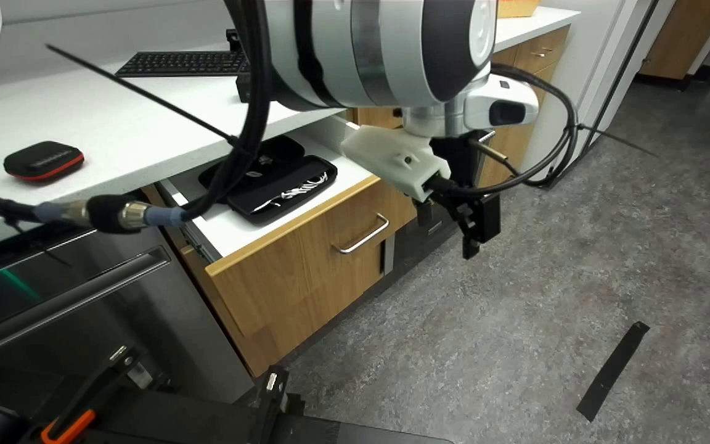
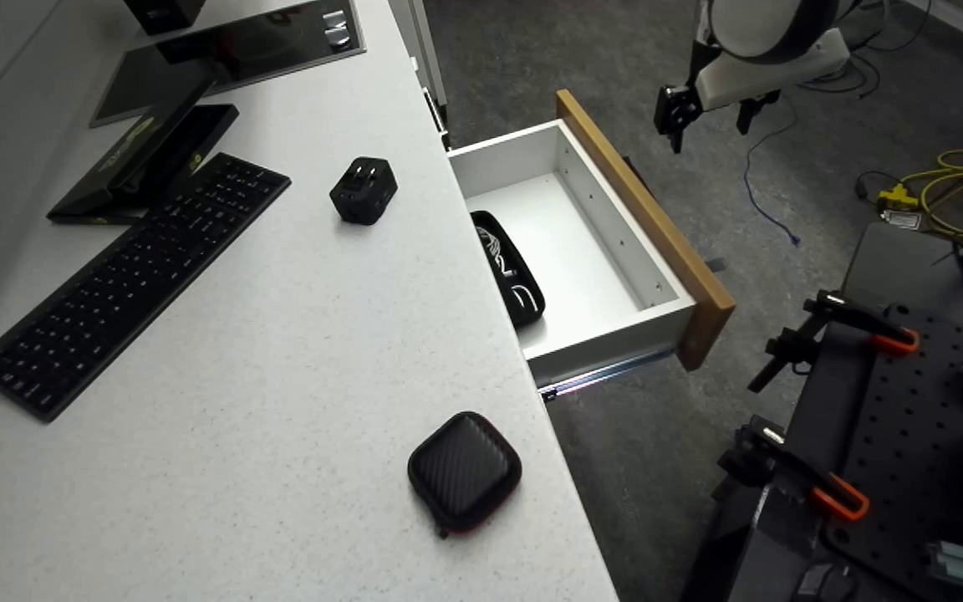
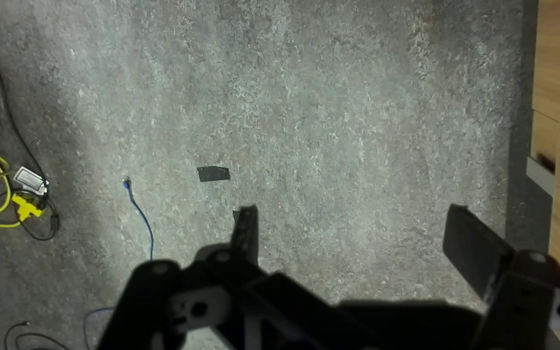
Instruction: Close the drawer
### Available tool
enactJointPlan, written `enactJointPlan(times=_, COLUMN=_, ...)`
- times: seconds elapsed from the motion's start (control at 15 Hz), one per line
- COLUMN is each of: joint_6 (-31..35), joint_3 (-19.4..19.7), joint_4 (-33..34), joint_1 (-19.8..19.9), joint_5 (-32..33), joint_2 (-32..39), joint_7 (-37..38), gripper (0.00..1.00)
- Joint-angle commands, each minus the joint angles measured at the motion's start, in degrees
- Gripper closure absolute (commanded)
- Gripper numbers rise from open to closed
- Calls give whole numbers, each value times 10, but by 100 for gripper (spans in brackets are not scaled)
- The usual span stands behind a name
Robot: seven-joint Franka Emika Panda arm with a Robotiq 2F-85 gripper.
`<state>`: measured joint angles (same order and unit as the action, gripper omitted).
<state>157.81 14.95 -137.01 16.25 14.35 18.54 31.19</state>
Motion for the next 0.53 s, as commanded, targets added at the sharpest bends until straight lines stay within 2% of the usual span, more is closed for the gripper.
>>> enactJointPlan(times=0.0, joint_6=5, joint_3=11, joint_4=80, joint_1=-32, joint_5=-81, joint_2=99, joint_7=-9, gripper=0)
enactJointPlan(times=0.27, joint_6=-42, joint_3=-51, joint_4=139, joint_1=-5, joint_5=-199, joint_2=144, joint_7=-89, gripper=0)
enactJointPlan(times=0.47, joint_6=-75, joint_3=-72, joint_4=170, joint_1=-3, joint_5=-246, joint_2=159, joint_7=-130, gripper=0)
